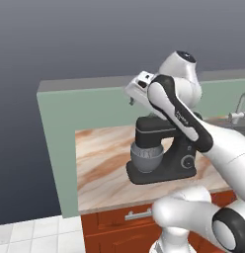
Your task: Close the stand mixer head.
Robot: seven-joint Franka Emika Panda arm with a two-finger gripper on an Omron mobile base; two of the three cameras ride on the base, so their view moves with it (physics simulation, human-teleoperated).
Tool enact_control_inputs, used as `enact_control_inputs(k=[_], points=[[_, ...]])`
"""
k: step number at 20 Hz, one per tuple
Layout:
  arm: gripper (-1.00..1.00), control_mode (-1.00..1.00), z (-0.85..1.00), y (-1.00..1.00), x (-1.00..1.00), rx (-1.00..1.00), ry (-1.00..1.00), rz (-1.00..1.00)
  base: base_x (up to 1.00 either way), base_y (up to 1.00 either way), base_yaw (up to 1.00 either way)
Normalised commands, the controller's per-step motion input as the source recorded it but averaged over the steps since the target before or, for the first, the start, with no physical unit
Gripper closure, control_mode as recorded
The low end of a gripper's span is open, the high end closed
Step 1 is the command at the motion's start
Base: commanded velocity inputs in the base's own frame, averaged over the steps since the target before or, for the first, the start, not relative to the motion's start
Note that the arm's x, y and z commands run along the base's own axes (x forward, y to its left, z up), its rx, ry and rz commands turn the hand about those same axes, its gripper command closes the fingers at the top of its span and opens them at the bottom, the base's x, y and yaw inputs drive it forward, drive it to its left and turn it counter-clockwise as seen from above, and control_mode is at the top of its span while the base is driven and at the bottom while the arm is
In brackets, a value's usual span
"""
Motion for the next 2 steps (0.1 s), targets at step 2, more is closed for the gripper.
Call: enact_control_inputs(k=[2], points=[[-1.00,-1.00,0.00,0.00,0.00,0.00,0.00,0.02,0.00,0.00,0.00]])
